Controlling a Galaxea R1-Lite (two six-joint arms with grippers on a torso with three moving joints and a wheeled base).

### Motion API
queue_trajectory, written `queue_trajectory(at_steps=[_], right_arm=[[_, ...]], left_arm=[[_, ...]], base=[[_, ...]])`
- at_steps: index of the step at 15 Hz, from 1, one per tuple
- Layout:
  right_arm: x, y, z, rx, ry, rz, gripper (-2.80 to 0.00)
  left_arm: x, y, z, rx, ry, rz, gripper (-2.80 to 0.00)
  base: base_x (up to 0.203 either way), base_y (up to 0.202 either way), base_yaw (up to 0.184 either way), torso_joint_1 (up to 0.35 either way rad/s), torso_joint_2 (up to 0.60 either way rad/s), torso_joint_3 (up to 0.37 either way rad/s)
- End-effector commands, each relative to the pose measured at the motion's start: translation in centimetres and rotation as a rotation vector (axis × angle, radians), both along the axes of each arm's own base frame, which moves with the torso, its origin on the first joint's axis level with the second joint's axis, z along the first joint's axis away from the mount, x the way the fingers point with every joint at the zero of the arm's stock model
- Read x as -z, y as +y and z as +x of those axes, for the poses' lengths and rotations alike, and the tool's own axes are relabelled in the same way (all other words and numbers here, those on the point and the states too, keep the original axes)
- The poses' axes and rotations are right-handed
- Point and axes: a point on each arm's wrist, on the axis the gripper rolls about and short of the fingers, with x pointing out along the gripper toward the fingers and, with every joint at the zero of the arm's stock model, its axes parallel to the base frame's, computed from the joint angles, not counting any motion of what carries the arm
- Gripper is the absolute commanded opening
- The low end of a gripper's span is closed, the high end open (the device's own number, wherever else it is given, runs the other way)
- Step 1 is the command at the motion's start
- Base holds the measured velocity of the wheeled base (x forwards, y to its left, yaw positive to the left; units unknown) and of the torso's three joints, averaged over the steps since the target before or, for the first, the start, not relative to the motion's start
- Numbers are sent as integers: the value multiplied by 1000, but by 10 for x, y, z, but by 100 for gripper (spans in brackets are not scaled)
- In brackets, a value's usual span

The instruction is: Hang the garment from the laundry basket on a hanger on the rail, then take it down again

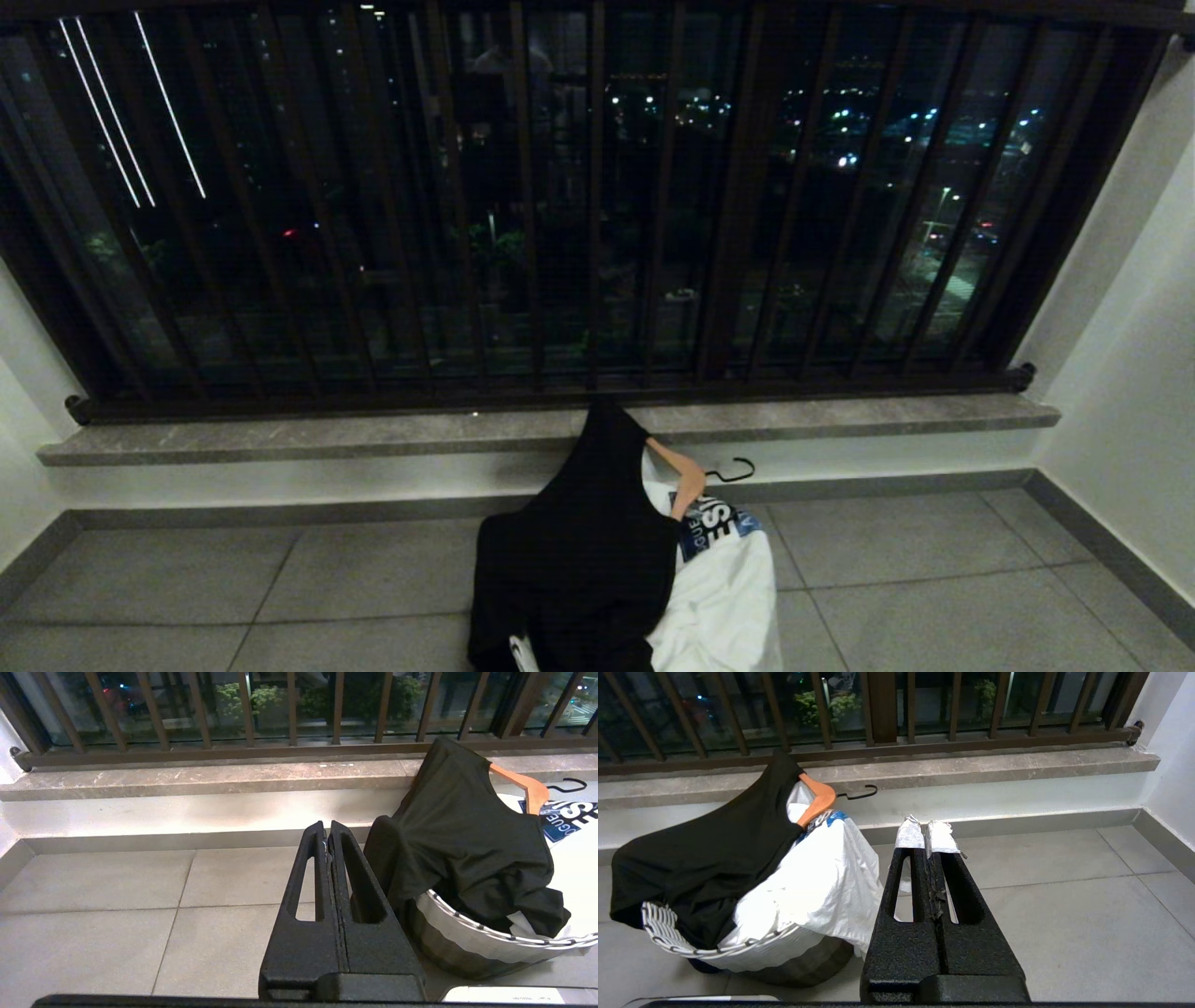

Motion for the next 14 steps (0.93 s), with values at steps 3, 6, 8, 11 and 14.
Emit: queue_trajectory(at_steps=[3, 6, 8, 11, 14], right_arm=[[0, 0, 0, 0, 1, 0, -280], [0, 0, 0, 0, 1, 0, -280], [0, 0, 0, 0, 1, 0, -280], [0, 0, 0, 0, 1, 0, -280], [0, 0, 0, 0, 1, 0, -280]], left_arm=[[0, 0, 0, 0, 1, 0, -280], [0, 0, 0, -1, -1, 3, -280], [0, 0, 0, -1, -1, 8, -280], [0, 0, 0, -1, 1, 9, -280], [0, 0, 0, -1, 1, 6, -280]], base=[[0, 0, 0, 0, 0, 0], [0, 0, 0, 0, 0, 0], [0, 0, 0, 0, 0, 0], [0, 0, 0, 0, 0, 0], [0, 0, 0, -2, 2, -78]])
